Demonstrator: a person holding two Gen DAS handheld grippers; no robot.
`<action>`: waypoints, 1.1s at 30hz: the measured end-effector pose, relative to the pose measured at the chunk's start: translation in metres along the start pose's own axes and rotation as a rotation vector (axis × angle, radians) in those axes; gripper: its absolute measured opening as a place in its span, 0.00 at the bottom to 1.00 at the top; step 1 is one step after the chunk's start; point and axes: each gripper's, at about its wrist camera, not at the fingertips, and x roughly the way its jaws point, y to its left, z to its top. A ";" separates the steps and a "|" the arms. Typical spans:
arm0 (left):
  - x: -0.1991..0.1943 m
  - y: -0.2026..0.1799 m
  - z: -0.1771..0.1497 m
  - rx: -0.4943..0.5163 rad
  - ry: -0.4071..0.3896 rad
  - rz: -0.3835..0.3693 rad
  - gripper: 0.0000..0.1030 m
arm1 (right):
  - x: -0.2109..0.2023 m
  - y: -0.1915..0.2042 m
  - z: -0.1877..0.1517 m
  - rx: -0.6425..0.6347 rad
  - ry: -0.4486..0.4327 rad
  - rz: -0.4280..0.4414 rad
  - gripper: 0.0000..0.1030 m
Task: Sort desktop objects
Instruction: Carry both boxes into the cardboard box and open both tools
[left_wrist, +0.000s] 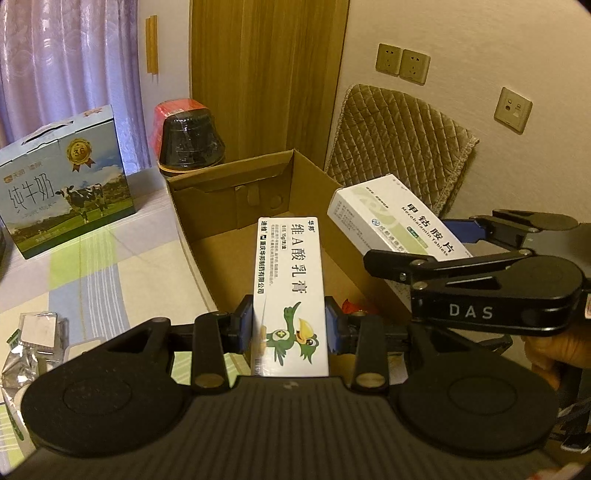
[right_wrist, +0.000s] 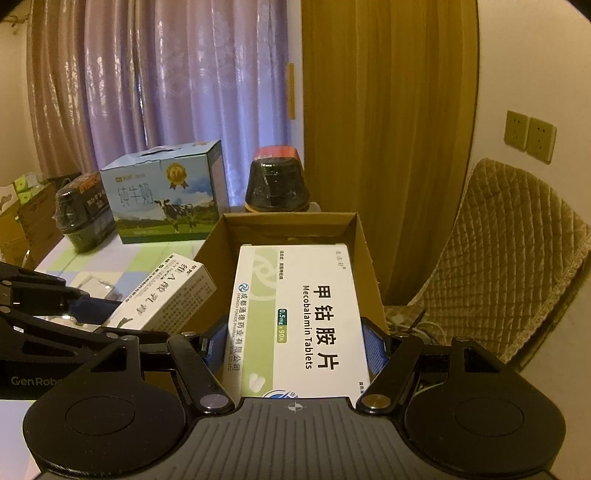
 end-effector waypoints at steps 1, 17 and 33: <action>0.001 0.000 0.001 -0.001 0.001 0.000 0.32 | 0.001 -0.001 0.001 0.001 -0.001 0.000 0.66; 0.016 0.012 0.006 -0.050 -0.013 0.008 0.36 | 0.016 -0.015 0.002 0.040 0.013 -0.015 0.66; -0.008 0.028 -0.015 -0.091 -0.016 0.036 0.36 | 0.017 -0.011 -0.001 0.051 0.027 -0.003 0.66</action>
